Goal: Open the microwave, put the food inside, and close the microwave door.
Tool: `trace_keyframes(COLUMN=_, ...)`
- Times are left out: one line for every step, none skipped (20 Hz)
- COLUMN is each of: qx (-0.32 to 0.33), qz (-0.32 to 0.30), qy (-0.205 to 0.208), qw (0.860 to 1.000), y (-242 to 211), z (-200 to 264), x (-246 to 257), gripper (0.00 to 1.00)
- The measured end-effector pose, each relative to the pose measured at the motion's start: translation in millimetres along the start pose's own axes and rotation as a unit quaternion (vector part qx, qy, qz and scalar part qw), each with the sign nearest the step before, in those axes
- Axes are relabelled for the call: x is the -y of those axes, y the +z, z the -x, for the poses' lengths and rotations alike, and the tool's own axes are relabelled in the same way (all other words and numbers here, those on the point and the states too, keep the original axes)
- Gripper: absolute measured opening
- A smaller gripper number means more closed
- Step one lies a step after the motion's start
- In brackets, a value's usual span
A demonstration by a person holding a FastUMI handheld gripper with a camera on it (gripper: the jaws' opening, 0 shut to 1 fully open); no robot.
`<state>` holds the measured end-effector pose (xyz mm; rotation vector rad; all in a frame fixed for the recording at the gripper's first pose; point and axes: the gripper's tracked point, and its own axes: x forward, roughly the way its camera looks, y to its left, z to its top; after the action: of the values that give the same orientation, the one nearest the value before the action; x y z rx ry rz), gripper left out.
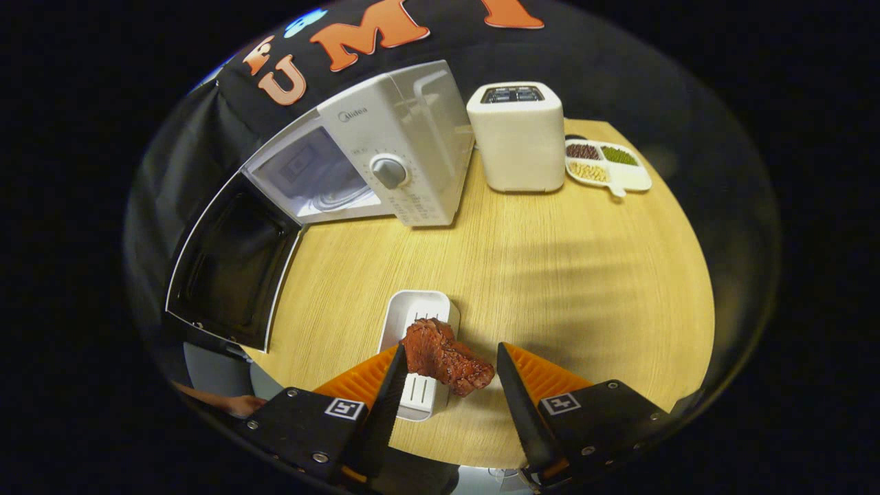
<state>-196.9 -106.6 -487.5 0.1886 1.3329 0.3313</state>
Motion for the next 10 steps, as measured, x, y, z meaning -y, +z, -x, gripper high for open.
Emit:
trace_keyframes(qx=-0.014, qz=-0.011, qy=0.013, qw=1.000, y=-2.7, z=-7.9, x=1.3, gripper=0.77)
trace_keyframes(qx=-0.023, qz=-0.030, qy=0.024, qw=0.999, y=-3.4, z=-14.2, x=1.9, gripper=0.73)
trace_keyframes(qx=-0.028, qz=-0.055, qy=0.040, qw=0.997, y=-4.5, z=-17.4, x=-1.2, gripper=0.70)
trace_keyframes(qx=-0.028, qz=-0.072, qy=0.047, qw=0.996, y=-4.3, z=-19.0, x=-2.2, gripper=0.61)
trace_keyframes(qx=-0.025, qz=-0.082, qy=0.058, qw=0.995, y=-4.6, z=-19.2, x=-4.2, gripper=0.55)
trace_keyframes(qx=-0.024, qz=-0.091, qy=0.067, qw=0.993, y=-5.5, z=-15.8, x=-8.8, gripper=0.51)
trace_keyframes(qx=-0.023, qz=-0.100, qy=0.078, qw=0.992, y=-8.2, z=-16.2, x=-14.7, gripper=0.47)
trace_keyframes(qx=-0.016, qz=-0.113, qy=0.089, qw=0.989, y=-5.7, z=-14.8, x=-20.9, gripper=0.41)
trace_keyframes(qx=-0.012, qz=-0.127, qy=0.103, qw=0.986, y=-3.8, z=-11.5, x=-27.1, gripper=0.37)
trace_keyframes(qx=-0.004, qz=-0.144, qy=0.109, qw=0.983, y=-1.5, z=-10.2, x=-31.5, gripper=0.29)
